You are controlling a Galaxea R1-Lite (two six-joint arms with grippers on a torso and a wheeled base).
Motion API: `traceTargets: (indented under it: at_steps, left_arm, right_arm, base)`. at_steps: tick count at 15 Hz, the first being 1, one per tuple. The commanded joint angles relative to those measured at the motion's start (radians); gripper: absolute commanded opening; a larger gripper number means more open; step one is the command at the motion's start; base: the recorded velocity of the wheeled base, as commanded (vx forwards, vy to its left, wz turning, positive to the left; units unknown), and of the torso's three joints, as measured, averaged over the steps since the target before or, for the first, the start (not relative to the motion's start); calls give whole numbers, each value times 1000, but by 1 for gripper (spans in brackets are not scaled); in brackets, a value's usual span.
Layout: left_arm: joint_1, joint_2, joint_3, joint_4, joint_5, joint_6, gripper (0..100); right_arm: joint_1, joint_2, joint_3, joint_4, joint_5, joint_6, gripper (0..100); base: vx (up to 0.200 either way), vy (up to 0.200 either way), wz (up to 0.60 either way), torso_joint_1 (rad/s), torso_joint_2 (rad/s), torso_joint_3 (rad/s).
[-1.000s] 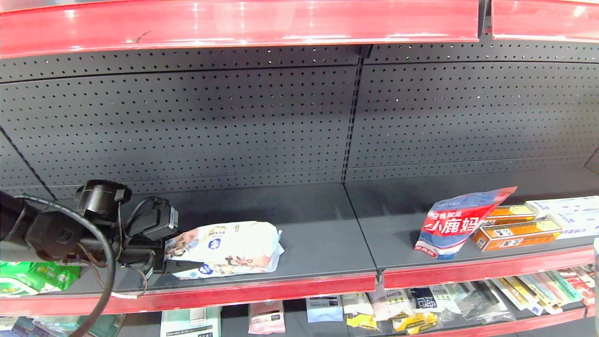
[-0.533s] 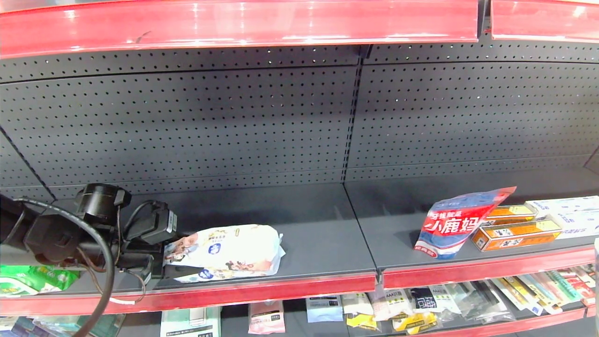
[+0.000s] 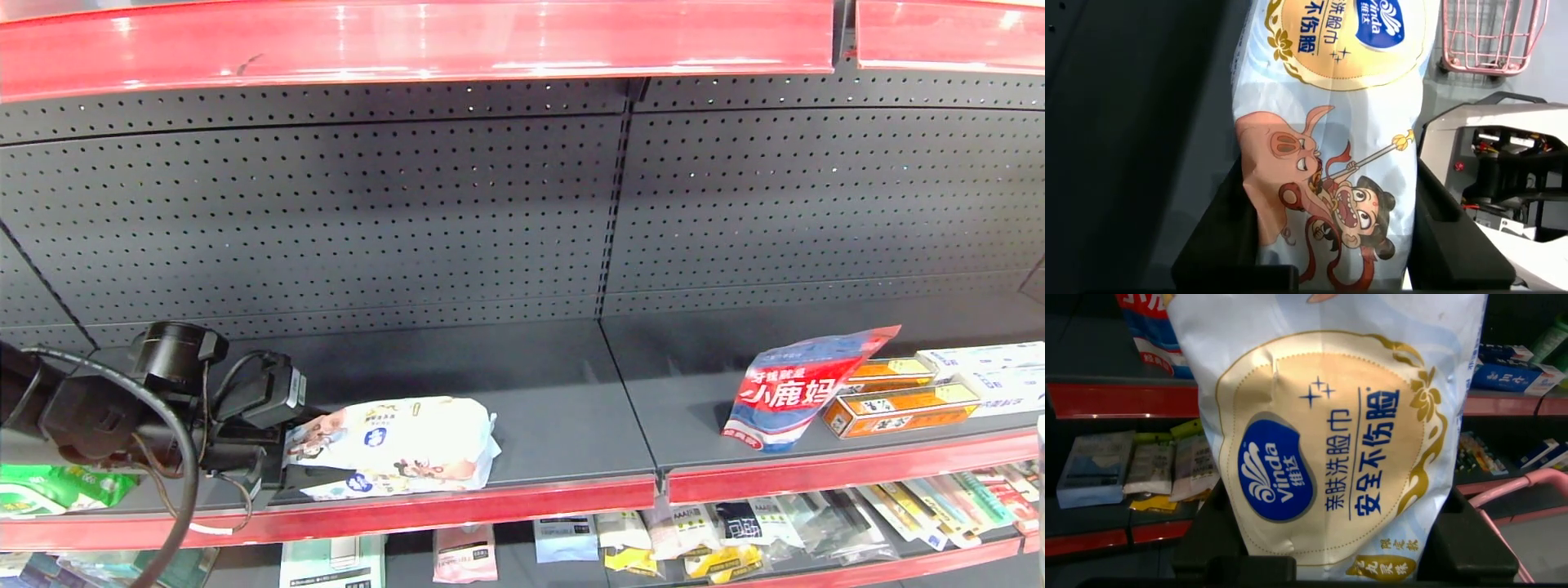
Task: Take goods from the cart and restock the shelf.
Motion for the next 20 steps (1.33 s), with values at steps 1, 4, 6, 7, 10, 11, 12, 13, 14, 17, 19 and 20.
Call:
traceTargets:
  at_steps: [1, 4, 6, 7, 10, 11, 12, 13, 14, 17, 19, 20]
  left_arm:
    - [1, -4, 8, -1, -2, 1, 0]
    - [0, -10, 15, -1, -15, -1, 0]
    - [1, -4, 15, -1, -13, -1, 0]
    - [1, -4, 17, -3, -8, -1, 0]
    - [1, 7, 17, -4, -7, -4, 0]
    - [1, 8, 17, -4, -7, -4, 0]
    - [1, 8, 17, -4, -7, -4, 0]
    - [1, 8, 19, -4, -5, -4, 0]
    - [1, 8, 19, -4, -5, -4, 0]
    - [1, 8, 15, -4, -5, -4, 0]
    - [1, 8, 12, -3, -7, -10, 100]
    - [1, 3, 17, -3, -10, -19, 100]
  right_arm:
    - [0, 2, -1, 0, 0, -1, 0]
    - [0, 2, -1, 0, 0, -1, 0]
    - [0, 2, -1, 0, -2, -1, 0]
    - [0, 2, -1, 0, -2, -1, 0]
    - [0, 2, -1, 0, 0, -1, 0]
    - [0, 2, -1, 0, -2, -1, 0]
    - [0, 2, -1, 0, -2, -1, 0]
    - [0, 2, -1, 0, -2, -1, 0]
    - [0, 2, -1, 0, -2, -1, 0]
    - [0, 2, -2, 0, -2, -1, 0]
    - [0, 2, -2, 0, -2, -1, 0]
    - [0, 2, -2, 0, -2, -1, 0]
  base:
    - [0, 0, 0, 0, 0, 0]
    - [0, 0, 0, 0, 0, 0]
    - [0, 0, 0, 0, 0, 0]
    - [0, 0, 0, 0, 0, 0]
    - [0, 0, 0, 0, 0, 0]
    - [0, 0, 0, 0, 0, 0]
    - [0, 0, 0, 0, 0, 0]
    - [0, 0, 0, 0, 0, 0]
    - [0, 0, 0, 0, 0, 0]
    - [0, 0, 0, 0, 0, 0]
    - [0, 0, 0, 0, 0, 0]
    - [0, 0, 0, 0, 0, 0]
